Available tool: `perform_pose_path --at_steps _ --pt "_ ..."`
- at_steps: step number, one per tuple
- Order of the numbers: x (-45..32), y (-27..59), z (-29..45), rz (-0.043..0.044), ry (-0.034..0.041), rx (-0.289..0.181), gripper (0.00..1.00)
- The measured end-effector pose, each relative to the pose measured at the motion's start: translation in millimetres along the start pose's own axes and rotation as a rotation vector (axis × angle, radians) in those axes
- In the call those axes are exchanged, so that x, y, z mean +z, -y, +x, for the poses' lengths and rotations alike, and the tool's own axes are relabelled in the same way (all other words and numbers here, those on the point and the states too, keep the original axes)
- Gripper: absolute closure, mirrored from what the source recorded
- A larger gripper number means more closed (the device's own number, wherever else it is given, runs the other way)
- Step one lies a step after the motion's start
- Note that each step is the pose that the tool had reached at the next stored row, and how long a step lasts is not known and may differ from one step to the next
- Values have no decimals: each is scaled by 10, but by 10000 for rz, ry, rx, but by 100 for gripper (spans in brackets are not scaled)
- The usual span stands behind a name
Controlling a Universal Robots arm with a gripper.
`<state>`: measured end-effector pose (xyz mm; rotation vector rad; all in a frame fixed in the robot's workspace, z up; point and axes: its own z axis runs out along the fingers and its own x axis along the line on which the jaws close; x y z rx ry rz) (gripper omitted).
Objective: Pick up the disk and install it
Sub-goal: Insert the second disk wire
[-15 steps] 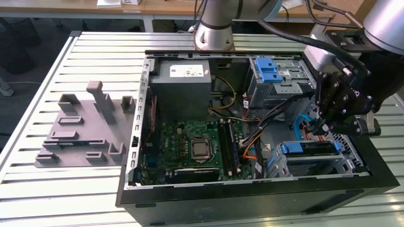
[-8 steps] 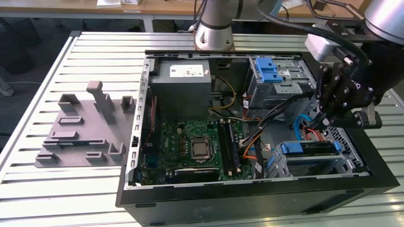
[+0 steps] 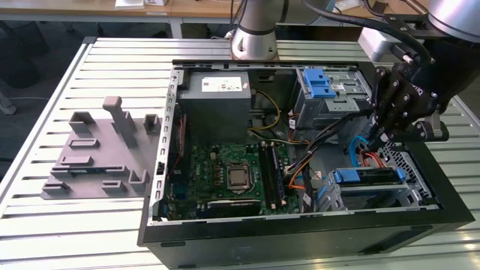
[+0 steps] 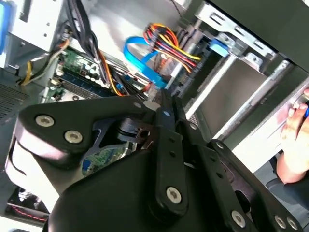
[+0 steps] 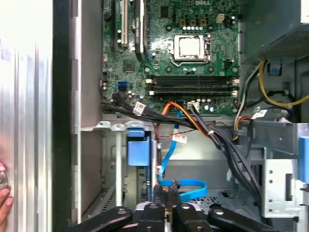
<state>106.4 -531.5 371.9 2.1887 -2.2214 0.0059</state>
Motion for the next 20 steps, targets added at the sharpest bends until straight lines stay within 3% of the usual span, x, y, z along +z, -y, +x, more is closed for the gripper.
perform_pose_path --at_steps 2,3,20 --pt "1 0 -24 -2 -2 1 81" --pt "4 0 -26 -4 -2 1 75" --pt "137 24 -31 -3 -6 -150 75"
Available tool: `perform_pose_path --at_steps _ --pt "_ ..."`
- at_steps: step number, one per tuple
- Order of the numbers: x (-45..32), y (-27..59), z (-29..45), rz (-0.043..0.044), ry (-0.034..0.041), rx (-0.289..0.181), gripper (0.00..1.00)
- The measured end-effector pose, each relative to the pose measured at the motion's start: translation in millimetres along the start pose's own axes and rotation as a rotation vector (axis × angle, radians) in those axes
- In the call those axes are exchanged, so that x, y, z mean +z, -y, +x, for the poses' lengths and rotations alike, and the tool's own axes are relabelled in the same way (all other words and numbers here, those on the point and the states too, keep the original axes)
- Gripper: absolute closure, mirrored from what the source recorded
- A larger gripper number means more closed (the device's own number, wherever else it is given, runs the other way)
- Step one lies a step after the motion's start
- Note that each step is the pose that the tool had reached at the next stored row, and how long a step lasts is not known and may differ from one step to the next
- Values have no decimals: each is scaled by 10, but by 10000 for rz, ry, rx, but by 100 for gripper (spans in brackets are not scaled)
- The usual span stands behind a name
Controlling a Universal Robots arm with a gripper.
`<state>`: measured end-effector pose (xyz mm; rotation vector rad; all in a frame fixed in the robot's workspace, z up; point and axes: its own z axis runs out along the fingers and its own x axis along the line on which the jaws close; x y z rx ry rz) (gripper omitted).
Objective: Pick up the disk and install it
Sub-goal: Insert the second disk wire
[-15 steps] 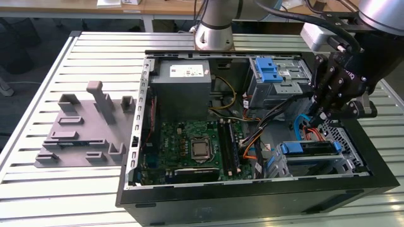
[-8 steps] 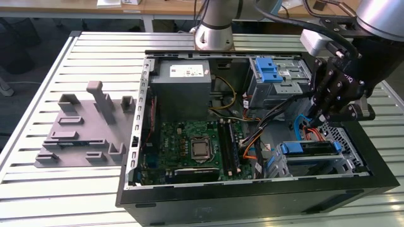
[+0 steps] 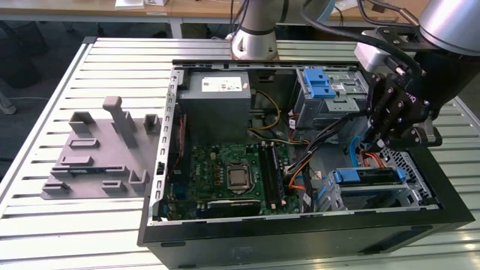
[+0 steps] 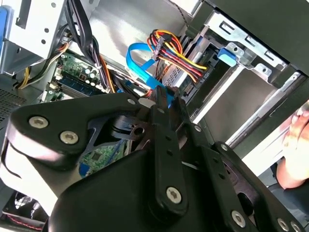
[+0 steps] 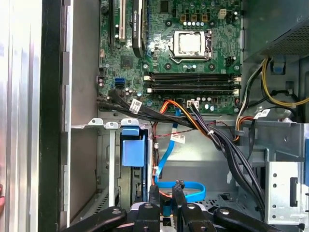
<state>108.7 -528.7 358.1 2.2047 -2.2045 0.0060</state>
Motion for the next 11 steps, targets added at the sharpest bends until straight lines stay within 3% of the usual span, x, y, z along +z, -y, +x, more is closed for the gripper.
perform_pose_path --at_steps 4,5,7,8,9,11 --pt "4 0 1 0 5 -6 83" --pt "8 0 1 0 75 -7 84" --pt "10 0 9 1 362 -13 84" --pt "14 0 18 5 467 -17 84" --pt "18 0 27 7 512 -19 84" --pt "29 0 41 20 521 -22 84"
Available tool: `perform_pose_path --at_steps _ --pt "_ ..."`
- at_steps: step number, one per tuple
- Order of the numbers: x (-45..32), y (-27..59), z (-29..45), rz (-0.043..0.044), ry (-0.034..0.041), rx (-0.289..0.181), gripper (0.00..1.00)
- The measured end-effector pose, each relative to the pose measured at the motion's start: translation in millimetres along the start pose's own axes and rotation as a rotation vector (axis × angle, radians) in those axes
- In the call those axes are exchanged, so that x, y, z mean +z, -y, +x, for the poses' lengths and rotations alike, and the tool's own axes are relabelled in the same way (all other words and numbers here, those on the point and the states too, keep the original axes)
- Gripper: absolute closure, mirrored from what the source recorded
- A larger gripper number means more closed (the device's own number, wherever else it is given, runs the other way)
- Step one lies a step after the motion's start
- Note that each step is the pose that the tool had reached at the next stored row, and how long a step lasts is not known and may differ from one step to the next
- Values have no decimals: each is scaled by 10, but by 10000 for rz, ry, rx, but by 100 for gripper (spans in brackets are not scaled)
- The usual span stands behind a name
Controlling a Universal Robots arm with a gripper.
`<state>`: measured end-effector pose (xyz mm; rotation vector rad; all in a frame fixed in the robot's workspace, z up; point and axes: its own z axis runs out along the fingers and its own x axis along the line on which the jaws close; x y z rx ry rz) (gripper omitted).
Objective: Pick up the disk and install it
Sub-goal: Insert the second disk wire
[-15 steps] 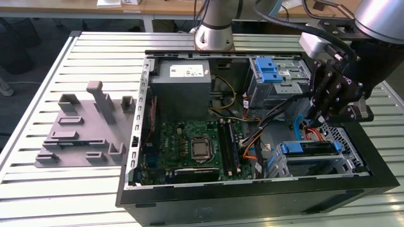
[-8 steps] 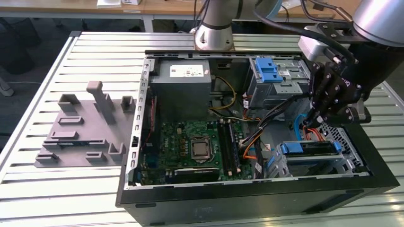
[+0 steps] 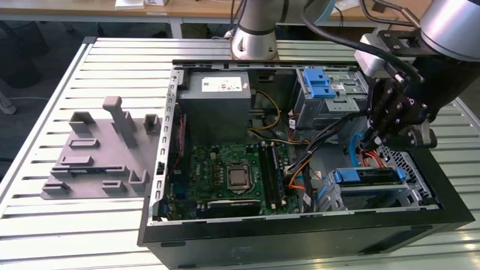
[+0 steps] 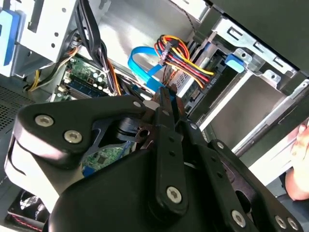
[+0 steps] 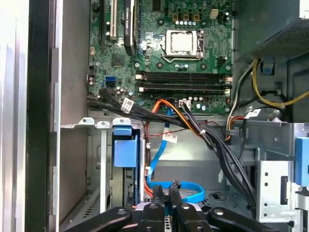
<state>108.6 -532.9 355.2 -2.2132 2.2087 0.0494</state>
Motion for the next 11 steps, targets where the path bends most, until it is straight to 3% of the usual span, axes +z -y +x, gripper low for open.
perform_pose_path --at_steps 6,11 --pt "42 -2 74 6 -5 -96 84" --pt "72 -12 86 42 -17 -128 84"
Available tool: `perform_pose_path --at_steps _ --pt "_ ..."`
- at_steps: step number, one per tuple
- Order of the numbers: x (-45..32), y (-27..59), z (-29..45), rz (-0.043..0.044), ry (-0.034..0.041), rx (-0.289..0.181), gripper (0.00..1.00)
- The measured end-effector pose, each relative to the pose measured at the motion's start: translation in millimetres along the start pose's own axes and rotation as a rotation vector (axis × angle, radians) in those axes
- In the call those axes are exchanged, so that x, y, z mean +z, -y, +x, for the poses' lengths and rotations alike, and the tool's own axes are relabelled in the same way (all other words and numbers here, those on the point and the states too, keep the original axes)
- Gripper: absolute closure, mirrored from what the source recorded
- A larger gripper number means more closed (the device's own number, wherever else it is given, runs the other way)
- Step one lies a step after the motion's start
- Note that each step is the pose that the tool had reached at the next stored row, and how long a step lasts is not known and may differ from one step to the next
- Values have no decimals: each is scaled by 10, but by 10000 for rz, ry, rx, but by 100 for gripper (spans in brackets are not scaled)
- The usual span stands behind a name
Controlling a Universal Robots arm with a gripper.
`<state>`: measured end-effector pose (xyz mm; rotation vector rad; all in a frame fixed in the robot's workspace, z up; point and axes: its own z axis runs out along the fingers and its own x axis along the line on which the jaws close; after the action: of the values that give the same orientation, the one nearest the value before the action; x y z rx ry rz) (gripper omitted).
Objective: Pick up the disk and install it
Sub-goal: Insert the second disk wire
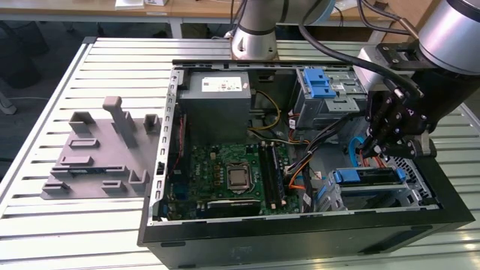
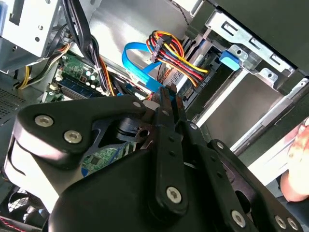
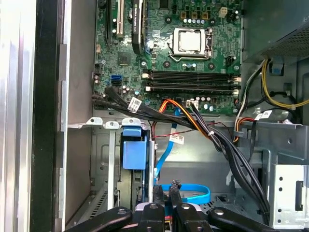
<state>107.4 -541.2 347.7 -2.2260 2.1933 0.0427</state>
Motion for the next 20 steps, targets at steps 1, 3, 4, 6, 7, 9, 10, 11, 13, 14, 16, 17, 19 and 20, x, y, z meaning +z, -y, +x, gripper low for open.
perform_pose_path --at_steps 1,3,4,6,7,9,10,11,13,14,16,17,19,20 --pt "3 0 2 4 1 -3 84" --pt "4 0 3 6 -2 -8 84" --pt "6 0 3 6 0 -9 84" --pt "6 0 4 6 1 -9 84" --pt "6 0 4 6 0 -9 84" --pt "6 0 5 6 -1 -9 84" --pt "6 0 5 6 -1 -9 84" --pt "6 0 5 6 0 -9 84" --pt "7 0 6 6 1 -9 84" --pt "8 0 8 7 1 -9 84" --pt "9 -1 13 6 -1 -8 84" --pt "11 -1 17 6 -1 -9 84" --pt "15 -1 27 6 -1 -9 84" --pt "17 -1 35 6 -1 -9 84"
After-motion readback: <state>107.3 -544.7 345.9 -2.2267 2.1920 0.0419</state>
